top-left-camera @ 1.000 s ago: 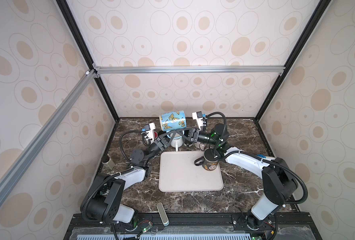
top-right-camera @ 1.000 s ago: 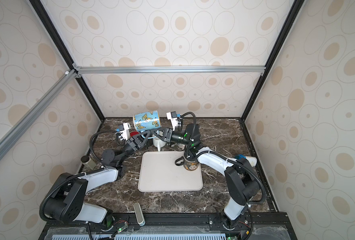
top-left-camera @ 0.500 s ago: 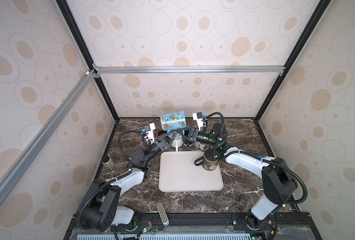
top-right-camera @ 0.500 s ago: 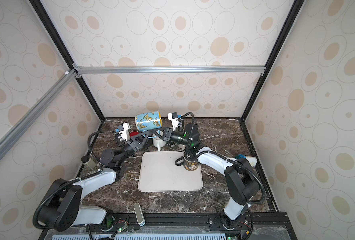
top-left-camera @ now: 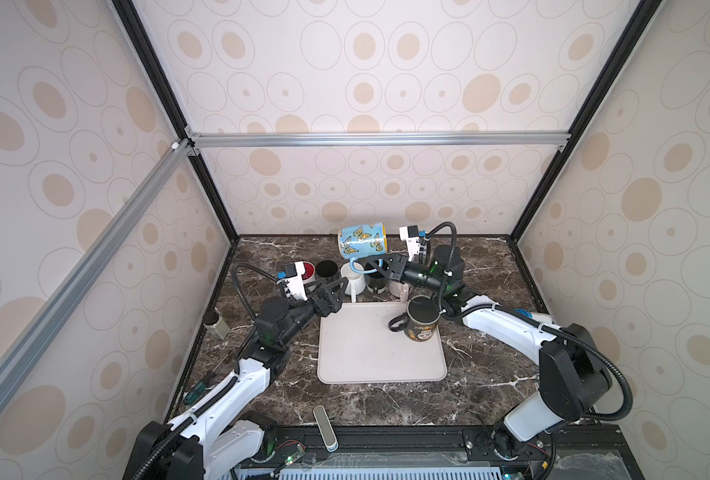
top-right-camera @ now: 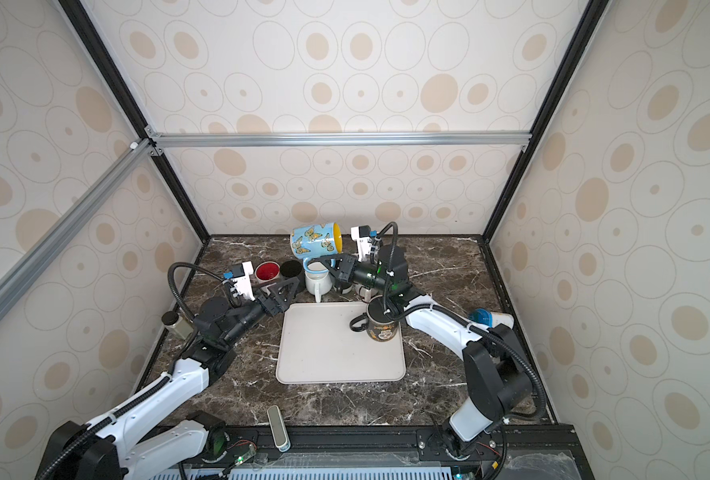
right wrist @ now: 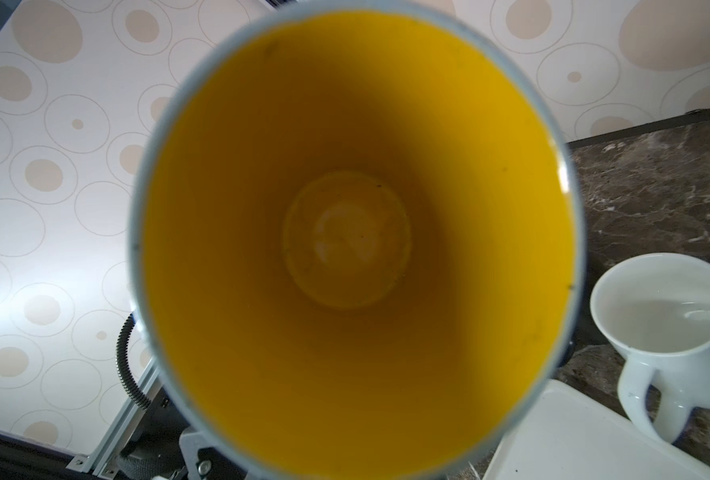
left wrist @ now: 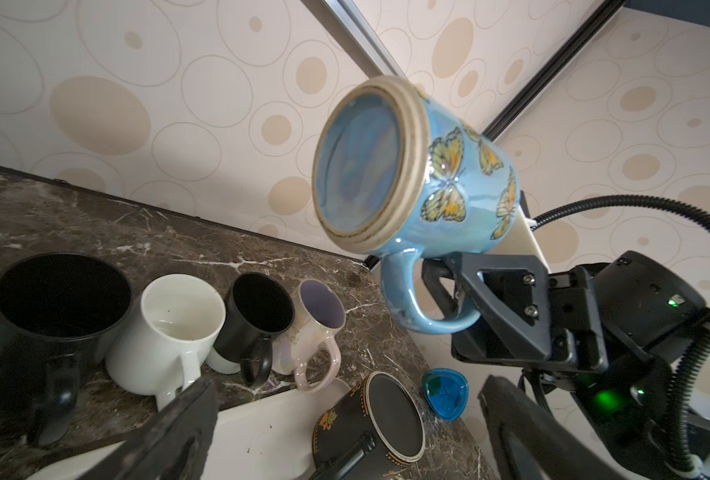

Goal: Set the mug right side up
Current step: 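Open the left gripper and carry the light blue mug rightward to the row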

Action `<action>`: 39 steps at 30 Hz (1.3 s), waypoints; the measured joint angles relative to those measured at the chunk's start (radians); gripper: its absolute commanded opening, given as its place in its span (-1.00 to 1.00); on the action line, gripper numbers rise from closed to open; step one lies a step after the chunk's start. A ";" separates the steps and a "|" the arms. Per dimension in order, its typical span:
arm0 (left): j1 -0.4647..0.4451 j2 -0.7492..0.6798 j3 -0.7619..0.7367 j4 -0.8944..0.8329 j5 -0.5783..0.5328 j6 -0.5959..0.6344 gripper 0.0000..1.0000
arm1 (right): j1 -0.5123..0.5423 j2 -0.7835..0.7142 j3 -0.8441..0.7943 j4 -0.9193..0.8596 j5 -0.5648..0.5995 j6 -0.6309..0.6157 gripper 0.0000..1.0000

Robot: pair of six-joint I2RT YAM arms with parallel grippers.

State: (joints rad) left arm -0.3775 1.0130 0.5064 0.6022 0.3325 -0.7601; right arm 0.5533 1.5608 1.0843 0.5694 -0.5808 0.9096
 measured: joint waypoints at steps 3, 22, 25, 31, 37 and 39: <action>-0.002 0.001 0.039 -0.090 -0.021 0.034 1.00 | 0.004 -0.053 0.000 -0.108 0.090 -0.058 -1.00; -0.193 0.121 0.252 -0.454 -0.163 0.353 0.95 | -0.055 -0.071 0.409 -1.069 0.779 -0.483 -1.00; -0.210 0.120 0.252 -0.465 -0.186 0.365 0.95 | -0.096 -0.049 0.417 -1.139 0.848 -0.517 -1.00; -0.216 0.119 0.251 -0.462 -0.209 0.367 0.94 | -0.168 -0.024 0.415 -1.242 0.940 -0.560 -1.00; -0.220 0.126 0.251 -0.461 -0.209 0.364 0.93 | -0.185 -0.019 0.381 -1.248 0.951 -0.568 -1.00; -0.223 0.131 0.251 -0.460 -0.209 0.363 0.93 | -0.187 -0.010 0.362 -1.243 0.944 -0.567 -1.00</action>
State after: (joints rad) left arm -0.6006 1.1439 0.7578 0.1417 0.1234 -0.3969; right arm 0.3668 1.5509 1.4460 -0.6735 0.3634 0.3424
